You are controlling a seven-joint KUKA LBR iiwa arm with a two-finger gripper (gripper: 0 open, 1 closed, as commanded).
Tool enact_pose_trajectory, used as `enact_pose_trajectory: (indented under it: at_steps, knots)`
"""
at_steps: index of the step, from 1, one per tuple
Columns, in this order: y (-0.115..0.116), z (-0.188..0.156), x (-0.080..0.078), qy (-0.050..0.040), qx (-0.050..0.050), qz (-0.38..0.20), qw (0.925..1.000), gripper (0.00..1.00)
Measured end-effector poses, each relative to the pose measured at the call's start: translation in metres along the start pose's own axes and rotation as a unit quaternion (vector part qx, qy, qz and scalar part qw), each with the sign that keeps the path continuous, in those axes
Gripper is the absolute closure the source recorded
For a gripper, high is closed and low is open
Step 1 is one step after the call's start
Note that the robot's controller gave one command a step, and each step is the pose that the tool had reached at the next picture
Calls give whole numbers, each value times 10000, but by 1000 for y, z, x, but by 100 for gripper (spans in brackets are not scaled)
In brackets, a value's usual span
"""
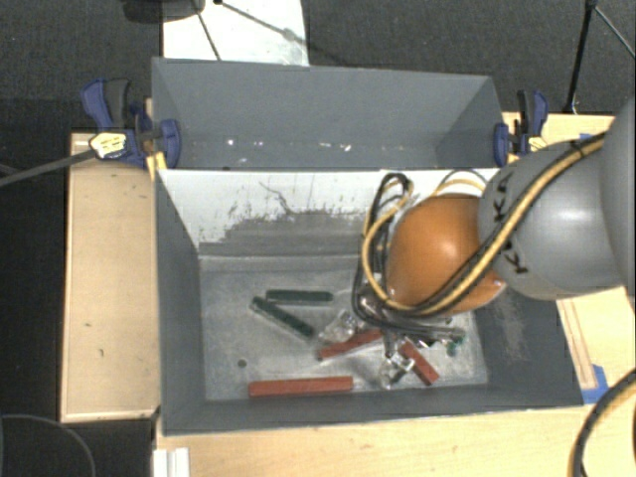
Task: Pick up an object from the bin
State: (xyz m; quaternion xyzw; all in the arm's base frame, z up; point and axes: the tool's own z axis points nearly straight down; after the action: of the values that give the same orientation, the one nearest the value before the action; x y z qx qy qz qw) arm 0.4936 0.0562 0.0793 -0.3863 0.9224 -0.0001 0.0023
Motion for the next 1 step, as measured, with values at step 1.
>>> enact_pose_trajectory:
  at_steps: [1]
  knots:
    - [-38,5,-22,-15,-4,-410,9992,100]
